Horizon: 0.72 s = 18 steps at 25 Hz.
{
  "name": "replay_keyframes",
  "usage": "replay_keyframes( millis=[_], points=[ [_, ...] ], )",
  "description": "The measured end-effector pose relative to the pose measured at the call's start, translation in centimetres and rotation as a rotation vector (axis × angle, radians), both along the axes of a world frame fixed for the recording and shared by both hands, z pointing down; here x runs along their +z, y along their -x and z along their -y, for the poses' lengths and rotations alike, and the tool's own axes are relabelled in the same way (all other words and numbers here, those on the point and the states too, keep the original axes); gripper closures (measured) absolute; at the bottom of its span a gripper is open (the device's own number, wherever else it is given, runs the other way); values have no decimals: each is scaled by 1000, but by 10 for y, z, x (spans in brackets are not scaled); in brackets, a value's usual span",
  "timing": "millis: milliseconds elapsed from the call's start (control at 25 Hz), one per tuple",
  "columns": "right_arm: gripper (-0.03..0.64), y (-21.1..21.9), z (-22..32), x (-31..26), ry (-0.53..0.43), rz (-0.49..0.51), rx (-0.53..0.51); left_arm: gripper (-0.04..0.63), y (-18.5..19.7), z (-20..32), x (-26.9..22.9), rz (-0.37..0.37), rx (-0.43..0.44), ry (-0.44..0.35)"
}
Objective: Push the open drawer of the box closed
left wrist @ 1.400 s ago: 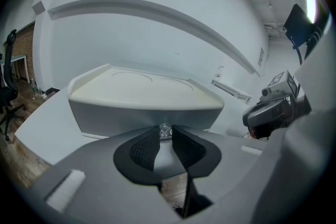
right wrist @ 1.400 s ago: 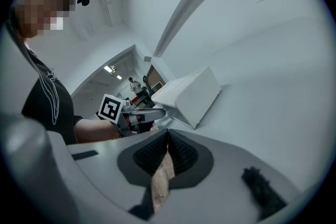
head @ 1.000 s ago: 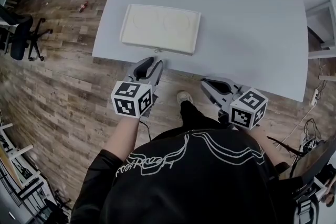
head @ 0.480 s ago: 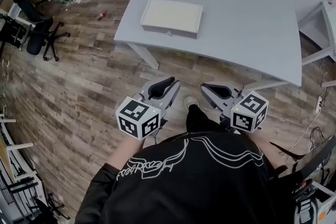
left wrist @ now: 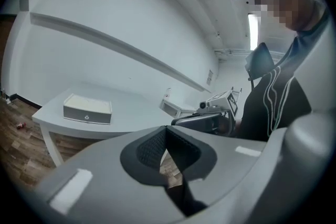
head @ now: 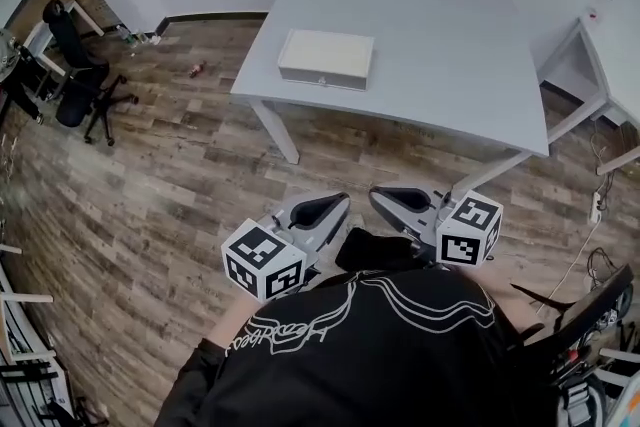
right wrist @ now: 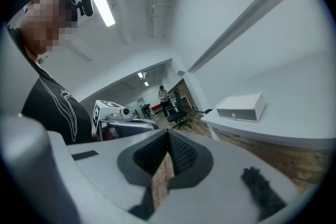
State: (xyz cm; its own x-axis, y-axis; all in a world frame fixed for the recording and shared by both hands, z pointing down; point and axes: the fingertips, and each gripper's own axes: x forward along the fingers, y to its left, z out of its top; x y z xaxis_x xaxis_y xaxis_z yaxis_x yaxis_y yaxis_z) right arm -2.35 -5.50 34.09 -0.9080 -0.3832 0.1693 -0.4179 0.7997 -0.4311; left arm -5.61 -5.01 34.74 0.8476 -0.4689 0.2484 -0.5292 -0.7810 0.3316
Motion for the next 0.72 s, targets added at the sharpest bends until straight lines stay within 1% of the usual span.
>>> replay_keyframes(
  millis=[120, 280, 520, 720],
  points=[
    [607, 4, -7, -3, -6, -21, -8, 588, 3, -4, -6, -30, -7, 0],
    [607, 8, -9, -3, -12, -45, -12, 588, 11, -1, -12, -52, -17, 1],
    [607, 4, -16, 8, -4, -64, -19, 588, 5, -3, -6, -47, -1, 23],
    [609, 4, -24, 11, 6, -51, -14, 588, 0, -11, -2, -43, 16, 30]
  ],
)
